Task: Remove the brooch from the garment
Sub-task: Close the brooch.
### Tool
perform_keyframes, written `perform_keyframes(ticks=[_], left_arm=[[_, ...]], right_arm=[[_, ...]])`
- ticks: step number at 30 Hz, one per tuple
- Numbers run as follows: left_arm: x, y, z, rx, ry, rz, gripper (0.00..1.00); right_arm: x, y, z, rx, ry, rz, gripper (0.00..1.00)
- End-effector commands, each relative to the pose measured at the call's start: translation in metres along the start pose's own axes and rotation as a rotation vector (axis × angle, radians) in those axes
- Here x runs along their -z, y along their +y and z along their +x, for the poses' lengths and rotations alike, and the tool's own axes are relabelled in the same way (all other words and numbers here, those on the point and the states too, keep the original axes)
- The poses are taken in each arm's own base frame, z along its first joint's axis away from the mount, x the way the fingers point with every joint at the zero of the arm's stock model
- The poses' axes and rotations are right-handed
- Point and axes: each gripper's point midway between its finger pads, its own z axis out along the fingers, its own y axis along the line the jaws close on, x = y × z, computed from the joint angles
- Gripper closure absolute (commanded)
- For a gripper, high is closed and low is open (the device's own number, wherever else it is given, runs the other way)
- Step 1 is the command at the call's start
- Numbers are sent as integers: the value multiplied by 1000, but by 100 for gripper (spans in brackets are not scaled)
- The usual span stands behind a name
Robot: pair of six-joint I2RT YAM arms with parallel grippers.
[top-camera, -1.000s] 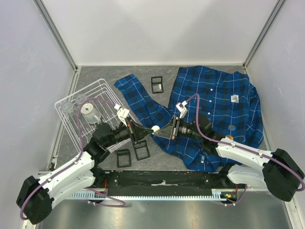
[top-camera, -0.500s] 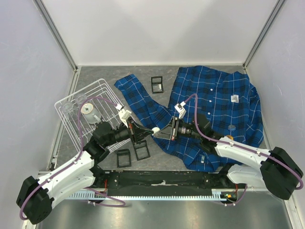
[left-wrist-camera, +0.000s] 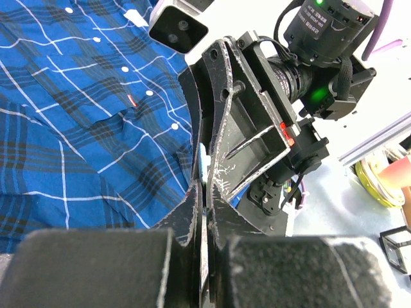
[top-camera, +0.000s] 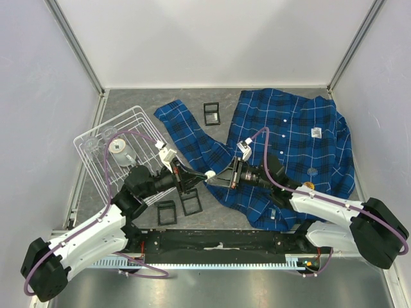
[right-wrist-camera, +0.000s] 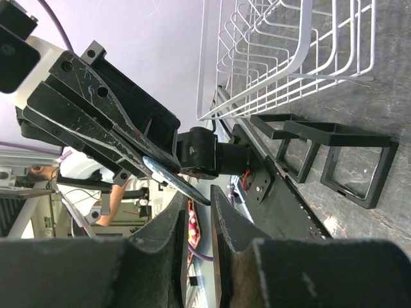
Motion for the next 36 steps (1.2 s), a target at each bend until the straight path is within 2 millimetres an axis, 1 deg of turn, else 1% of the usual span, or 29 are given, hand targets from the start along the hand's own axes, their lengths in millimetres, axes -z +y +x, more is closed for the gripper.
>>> perform_keyframes(ticks=[1,2,4,5,6,10,12,16,17,19,20,24,30,36], left_arm=[[3,-58,-12,-73,-2,230,98],[3,-58,-11,-75,-1,231,98],[3,-59,-11,-77,-4,229,98],[3,-61,-10,-83,-3,235,98],[3,-61,-10,-87,-4,235,98],[1,-63,-9,-99,-1,229,98],[1,-64,-7,-102,1,229,98],[0,-61,-8,-103,-12,206,98],[0,-62,-7,-103,-10,206,98],[0,-62,-8,-104,-17,202,98],[0,-63,-8,-109,-18,203,98],[-2,-64,-5,-112,-19,200,98],[-3,-71,-5,-137,-22,222,98],[-2,-78,-4,-164,-21,248,98]], right_arm=[[-2,11,-38,-57,-188,-28,83],[-1,9,-37,-72,-190,-25,83],[0,11,-39,-101,-201,-42,84],[1,8,-38,-117,-204,-39,84],[2,11,-40,-140,-211,-55,84],[6,9,-41,-202,-225,-78,84],[7,11,-43,-217,-236,-99,85],[10,10,-43,-273,-243,-123,82],[11,13,-45,-278,-253,-142,81],[13,10,-44,-305,-261,-148,81],[14,13,-45,-316,-263,-164,81],[16,14,-49,-354,-282,-182,81],[14,17,-47,-389,-262,-189,82],[17,10,-47,-439,-274,-179,84]])
